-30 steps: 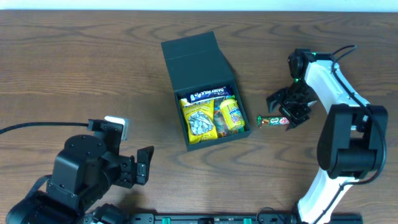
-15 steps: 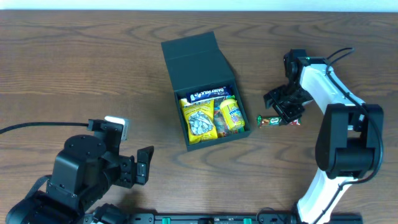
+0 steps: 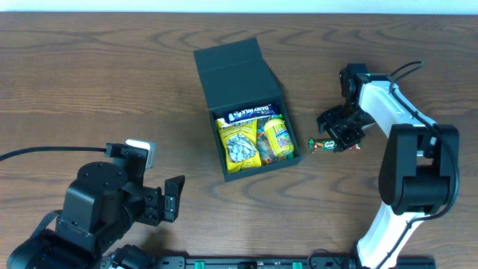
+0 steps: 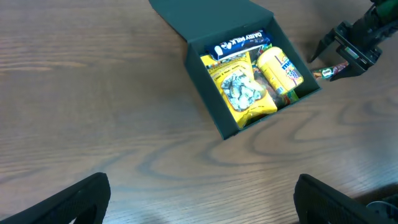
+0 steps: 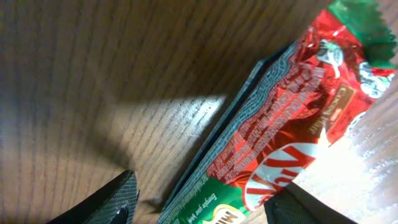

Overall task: Pack container
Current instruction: 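Grasp the red KitKat bar with the right gripper, then lift the KitKat bar and carry it over the box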

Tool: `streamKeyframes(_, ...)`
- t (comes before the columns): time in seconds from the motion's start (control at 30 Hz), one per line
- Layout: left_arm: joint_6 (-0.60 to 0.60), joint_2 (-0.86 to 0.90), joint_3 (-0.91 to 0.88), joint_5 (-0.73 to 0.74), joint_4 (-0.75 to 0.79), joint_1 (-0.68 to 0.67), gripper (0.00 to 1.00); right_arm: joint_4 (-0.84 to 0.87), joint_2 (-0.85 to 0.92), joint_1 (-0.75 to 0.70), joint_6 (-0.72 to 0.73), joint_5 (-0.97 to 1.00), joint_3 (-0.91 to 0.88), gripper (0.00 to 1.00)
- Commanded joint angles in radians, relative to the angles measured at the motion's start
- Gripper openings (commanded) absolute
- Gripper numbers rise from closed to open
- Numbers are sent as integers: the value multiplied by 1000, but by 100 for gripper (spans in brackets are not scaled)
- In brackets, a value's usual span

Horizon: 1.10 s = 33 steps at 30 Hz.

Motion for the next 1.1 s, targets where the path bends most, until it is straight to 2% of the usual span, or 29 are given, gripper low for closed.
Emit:
streamKeyframes(0.0, 22, -2, 21, -4, 0, 2, 95, 6, 6, 10, 19, 15, -10, 61)
streamKeyframes(0.7, 22, -2, 21, -4, 0, 2, 95, 35, 6, 10, 5, 15, -14, 20)
streamKeyframes(0.83, 22, -2, 21, -4, 0, 2, 95, 61, 6, 10, -59, 14, -12, 17)
streamKeyframes(1.0, 22, -2, 21, -4, 0, 2, 95, 73, 2, 6, -190, 6, 29, 3)
streamKeyframes(1.07, 22, -2, 21, -4, 0, 2, 95, 72, -4, 6, -268, -16, 67, 1)
